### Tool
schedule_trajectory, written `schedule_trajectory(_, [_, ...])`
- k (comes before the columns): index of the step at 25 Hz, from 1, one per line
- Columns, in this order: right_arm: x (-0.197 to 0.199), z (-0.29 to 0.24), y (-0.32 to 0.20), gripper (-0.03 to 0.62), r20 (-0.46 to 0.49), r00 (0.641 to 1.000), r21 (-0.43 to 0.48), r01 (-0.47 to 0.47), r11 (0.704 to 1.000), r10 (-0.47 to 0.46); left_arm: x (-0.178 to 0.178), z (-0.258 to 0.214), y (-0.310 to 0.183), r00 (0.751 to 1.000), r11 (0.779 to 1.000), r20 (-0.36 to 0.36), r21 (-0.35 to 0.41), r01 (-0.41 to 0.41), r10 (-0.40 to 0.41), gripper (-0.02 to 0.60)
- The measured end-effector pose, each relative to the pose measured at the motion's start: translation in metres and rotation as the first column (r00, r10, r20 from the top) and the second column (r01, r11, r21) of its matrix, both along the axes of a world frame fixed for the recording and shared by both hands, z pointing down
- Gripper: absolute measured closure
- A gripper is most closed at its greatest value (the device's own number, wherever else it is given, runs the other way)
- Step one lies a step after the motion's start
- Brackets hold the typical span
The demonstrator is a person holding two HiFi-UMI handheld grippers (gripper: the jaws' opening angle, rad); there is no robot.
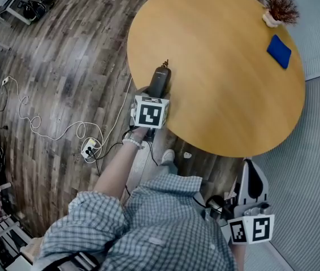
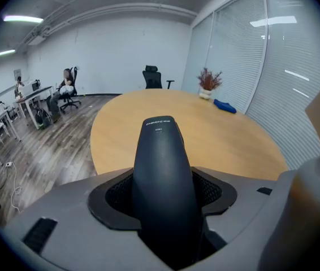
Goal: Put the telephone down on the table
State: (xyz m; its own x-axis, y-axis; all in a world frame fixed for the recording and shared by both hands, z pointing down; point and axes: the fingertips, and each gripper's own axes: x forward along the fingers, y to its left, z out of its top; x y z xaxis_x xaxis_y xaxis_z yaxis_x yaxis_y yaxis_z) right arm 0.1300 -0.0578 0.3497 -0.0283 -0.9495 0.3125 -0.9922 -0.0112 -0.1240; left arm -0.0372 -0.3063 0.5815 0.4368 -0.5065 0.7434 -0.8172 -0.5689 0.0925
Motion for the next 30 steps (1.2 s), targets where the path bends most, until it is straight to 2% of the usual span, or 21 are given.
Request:
schedule_trajectory(5, [-0.003,-0.001,-0.008,0.588,0.018,1.000,-0.008,-0.021,1.000,0.021,0.002,0.015,-0.009,0.997,1.000,0.074,-0.001,-0.012,0.012,0.304])
schedule_trajectory(11, [-0.007,0.004,-0.011,0.588,0.036,0.998,-0.019,-0.053,0.998,0.054,0.006,0.024,-0.015,0.978,0.994,0.201,0.081,-0.070,0.053,0.301])
schedule_trajectory(13, [-0.008,0.003,-0.009,0.588,0.037,0.998,-0.018,-0.056,0.998,0.057,0.005,0.024,-0.015,0.976,0.993,0.213,0.099,-0.070,0.047,0.301])
schedule_trajectory(20, [-0.009,0.001,-0.009,0.588,0.035,0.999,-0.019,-0.035,0.999,0.035,0.009,0.024,-0.016,0.986,0.992,0.163,0.110,-0.059,0.040,0.299])
schedule_trajectory(24, [-0.012,-0.005,-0.008,0.588,0.024,1.000,-0.009,0.011,1.000,-0.010,0.010,0.016,-0.011,0.995,0.996,0.081,0.076,-0.056,0.050,0.271])
schedule_trajectory(30, [-0.006,-0.006,-0.008,0.588,0.022,0.999,0.007,0.043,0.999,-0.043,0.003,-0.011,-0.011,0.999,0.990,0.039,0.132,-0.041,0.036,0.258])
